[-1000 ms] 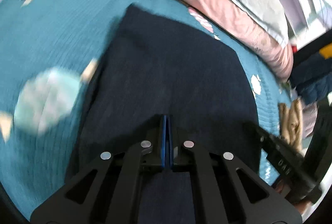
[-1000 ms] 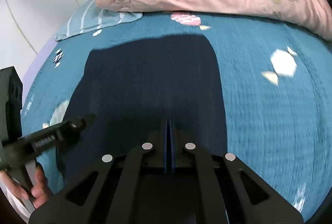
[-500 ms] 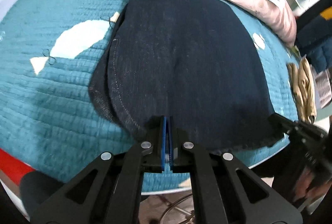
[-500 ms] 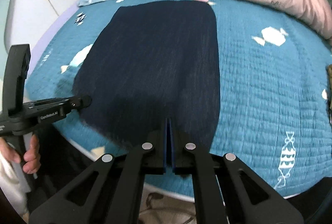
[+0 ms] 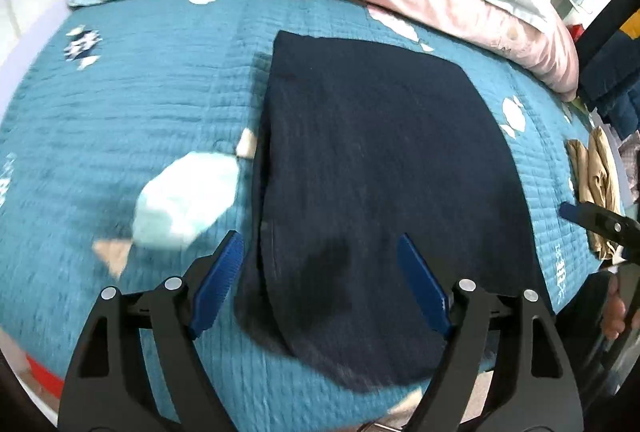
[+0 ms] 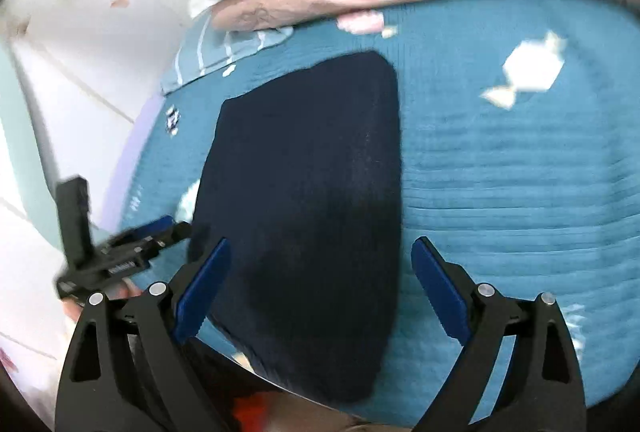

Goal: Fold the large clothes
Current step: 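Grasp the folded bundle with both grippers and lift it off the quilt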

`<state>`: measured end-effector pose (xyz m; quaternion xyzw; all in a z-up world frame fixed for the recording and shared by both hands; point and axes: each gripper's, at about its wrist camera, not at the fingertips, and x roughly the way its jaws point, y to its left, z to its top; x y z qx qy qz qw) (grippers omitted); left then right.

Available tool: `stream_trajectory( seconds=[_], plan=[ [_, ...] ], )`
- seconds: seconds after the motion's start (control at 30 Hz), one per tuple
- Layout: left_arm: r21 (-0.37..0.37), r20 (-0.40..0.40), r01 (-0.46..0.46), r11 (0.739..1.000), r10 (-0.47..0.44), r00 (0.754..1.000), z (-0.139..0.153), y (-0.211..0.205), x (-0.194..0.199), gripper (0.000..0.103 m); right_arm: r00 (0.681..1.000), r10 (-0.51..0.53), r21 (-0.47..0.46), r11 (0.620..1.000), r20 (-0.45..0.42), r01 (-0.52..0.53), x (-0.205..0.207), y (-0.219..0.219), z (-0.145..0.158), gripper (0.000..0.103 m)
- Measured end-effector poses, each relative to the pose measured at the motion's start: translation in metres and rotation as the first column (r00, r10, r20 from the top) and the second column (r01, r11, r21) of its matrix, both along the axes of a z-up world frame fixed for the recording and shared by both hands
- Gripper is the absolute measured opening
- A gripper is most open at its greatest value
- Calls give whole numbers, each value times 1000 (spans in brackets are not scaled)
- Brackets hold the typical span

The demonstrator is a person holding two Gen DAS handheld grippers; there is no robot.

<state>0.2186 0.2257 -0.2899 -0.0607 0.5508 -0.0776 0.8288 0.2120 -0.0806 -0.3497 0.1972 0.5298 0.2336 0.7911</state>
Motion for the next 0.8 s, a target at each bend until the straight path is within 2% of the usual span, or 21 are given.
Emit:
stream_trajectory(
  seconds=[0.07,0.13,0.17,0.23,0.27,0.37,0.4,0.43,0.47,0.5,0.57,0.6,0.67,0.7,0.73,0.77,0.8],
  plan=[
    [-33,-37,4,999,-5,999,-16,5,18,81,998,-4,66,998,-65,9,21,3,-23,88],
    [-106,-96,-17,994,6,995,-37,15,34,81,994,-1,80,997,-105,10,34,8,-39,88],
    [-167,-126,-30,986,9,992,-47,19,39,81,992,-3,83,996,-126,13,41,11,-50,89],
    [-231,-103,-33,972,10,995,-53,25,43,82,990,0,109,994,-141,16,48,14,-62,94],
    [-247,-90,-13,969,-9,996,-53,25,43,79,988,5,140,990,-154,16,52,16,-70,94],
    [-276,-110,1,961,-33,993,-54,26,46,62,985,-7,185,982,-170,39,60,23,-82,94],
    [-281,-121,-10,960,-25,992,-54,28,46,57,986,-19,174,984,-163,48,62,27,-79,80],
    [-294,-140,-22,955,-20,990,-53,32,48,54,982,-46,109,992,-185,67,63,31,-76,72],
    [-301,-149,-30,953,-16,989,-53,33,48,50,978,-59,88,993,-202,78,63,30,-72,56],
    [-310,-164,-44,950,-8,986,-53,36,49,47,974,-69,123,988,-214,97,61,22,-66,40],
    [-364,-202,-61,930,-15,979,-51,37,50,38,963,-80,248,958,-257,146,53,-4,-57,34],
    [-394,-222,-62,917,-29,975,-51,36,50,34,960,-87,252,955,-267,156,48,-11,-51,33],
    [-456,-294,-70,887,-76,953,-61,26,50,34,971,-98,171,976,-216,137,38,-19,-35,33],
    [-442,-311,-64,895,-86,947,-67,16,48,42,976,-83,152,982,-202,115,33,-28,-32,33],
    [-405,-295,-42,913,-87,951,-70,7,46,45,970,-72,164,980,-232,112,33,-35,-37,34],
    [-387,-277,-27,922,-88,957,-70,1,47,47,962,-73,176,977,-264,122,31,-40,-45,39],
    [-380,-266,-28,925,-80,961,-69,-3,47,50,943,-79,185,972,-322,145,31,-46,-62,48]
  ],
)
